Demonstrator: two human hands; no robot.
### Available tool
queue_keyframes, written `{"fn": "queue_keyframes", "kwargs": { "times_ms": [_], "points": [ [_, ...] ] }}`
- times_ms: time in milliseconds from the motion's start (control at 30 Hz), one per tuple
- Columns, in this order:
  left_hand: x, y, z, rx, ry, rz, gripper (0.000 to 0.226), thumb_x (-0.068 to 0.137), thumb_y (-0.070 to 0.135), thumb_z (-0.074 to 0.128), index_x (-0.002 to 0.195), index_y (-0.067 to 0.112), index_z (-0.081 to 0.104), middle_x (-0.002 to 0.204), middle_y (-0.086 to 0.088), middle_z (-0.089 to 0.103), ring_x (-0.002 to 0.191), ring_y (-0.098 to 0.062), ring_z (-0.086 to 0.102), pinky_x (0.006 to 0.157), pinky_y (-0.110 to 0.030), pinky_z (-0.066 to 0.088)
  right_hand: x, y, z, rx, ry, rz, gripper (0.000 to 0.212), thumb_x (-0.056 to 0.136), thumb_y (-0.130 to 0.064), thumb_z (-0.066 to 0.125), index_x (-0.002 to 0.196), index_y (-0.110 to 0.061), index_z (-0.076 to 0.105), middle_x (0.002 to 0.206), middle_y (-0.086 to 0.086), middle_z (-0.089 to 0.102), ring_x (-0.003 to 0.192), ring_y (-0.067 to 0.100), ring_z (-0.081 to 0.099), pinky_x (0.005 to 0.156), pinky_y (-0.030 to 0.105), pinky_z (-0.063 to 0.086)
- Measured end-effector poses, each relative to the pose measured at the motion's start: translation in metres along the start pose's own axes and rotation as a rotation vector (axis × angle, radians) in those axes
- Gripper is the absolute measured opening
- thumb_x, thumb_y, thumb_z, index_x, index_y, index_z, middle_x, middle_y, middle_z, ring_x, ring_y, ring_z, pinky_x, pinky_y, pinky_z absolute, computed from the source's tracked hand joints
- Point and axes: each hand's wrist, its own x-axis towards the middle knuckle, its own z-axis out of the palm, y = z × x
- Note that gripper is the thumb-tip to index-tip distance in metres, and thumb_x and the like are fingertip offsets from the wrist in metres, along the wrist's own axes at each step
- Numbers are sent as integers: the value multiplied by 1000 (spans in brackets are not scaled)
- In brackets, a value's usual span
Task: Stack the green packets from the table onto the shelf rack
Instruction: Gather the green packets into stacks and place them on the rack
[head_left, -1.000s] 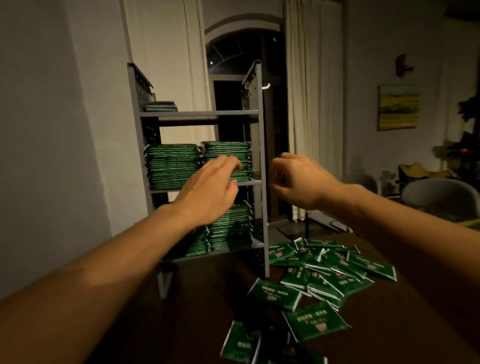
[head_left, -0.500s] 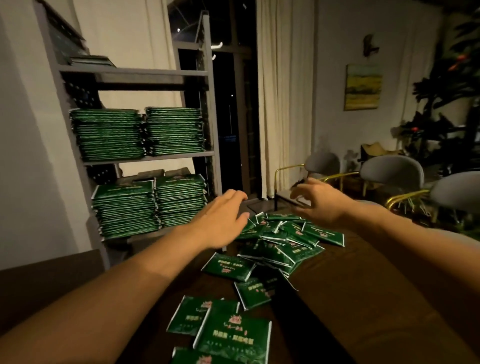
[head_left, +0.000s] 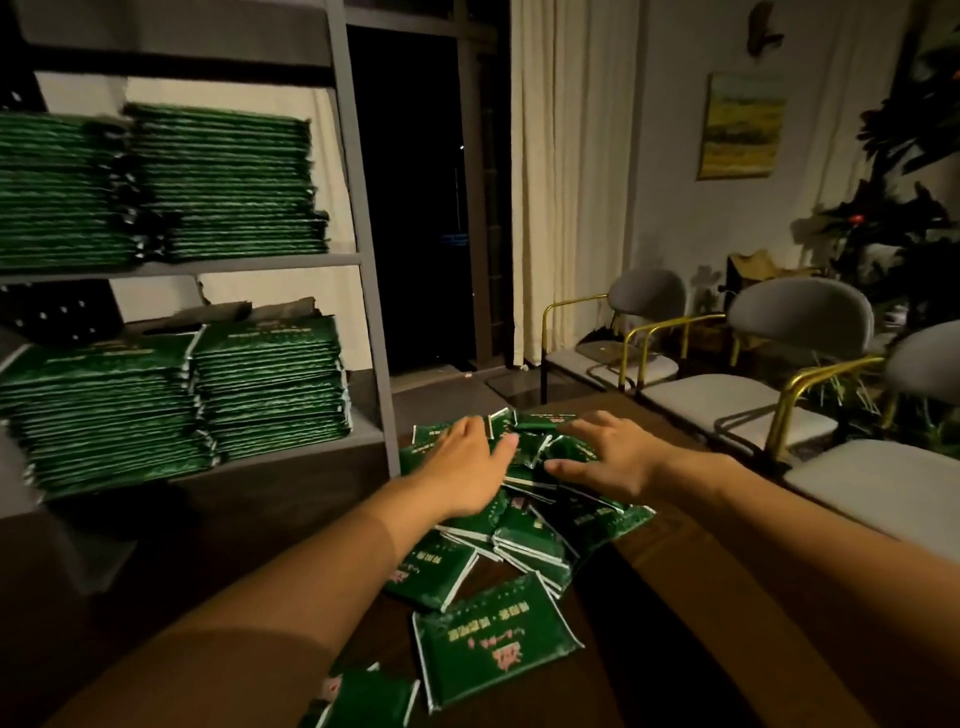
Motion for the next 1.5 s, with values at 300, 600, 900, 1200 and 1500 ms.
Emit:
{"fn": "queue_keyframes", "kwargs": {
  "times_ms": [300,600,900,1200,1500],
  "points": [
    [114,-26,27,208,106,-113,73,102,62,32,162,28,7,170,0,3,156,-27,0,126,-45,5,91,27,12,27,-82,80,119,51,-102,40,154,-54,3,167,3,-12,153,32,-9,122,59,0],
    [132,-23,54,272,-149,-166,83,89,84,21,159,40,16,169,6,6,155,-33,1,120,-64,0,94,52,50,25,-103,48,116,53,-105,24,154,-53,2,168,-3,-2,154,26,-1,122,58,3],
    [56,-3,54,233,-194,-71,87,90,82,10,159,31,24,168,3,12,154,-34,8,121,-61,8,13,59,48,66,-20,-68,111,56,-104,26,150,-44,23,155,-9,30,138,21,37,114,51,31],
    [-27,5,50,251,-180,29,76,98,73,14,158,28,26,168,0,15,153,-28,14,124,-48,12,-44,40,55,-7,-107,-41,105,61,-103,15,153,-53,4,167,-11,3,153,21,11,121,58,8],
    [-88,-24,48,316,-65,93,72,98,71,15,156,31,27,165,3,22,151,-26,21,123,-55,10,-83,-1,64,37,-58,-125,106,68,-96,33,155,-37,18,162,-6,23,142,23,34,115,48,30]
  ]
}}
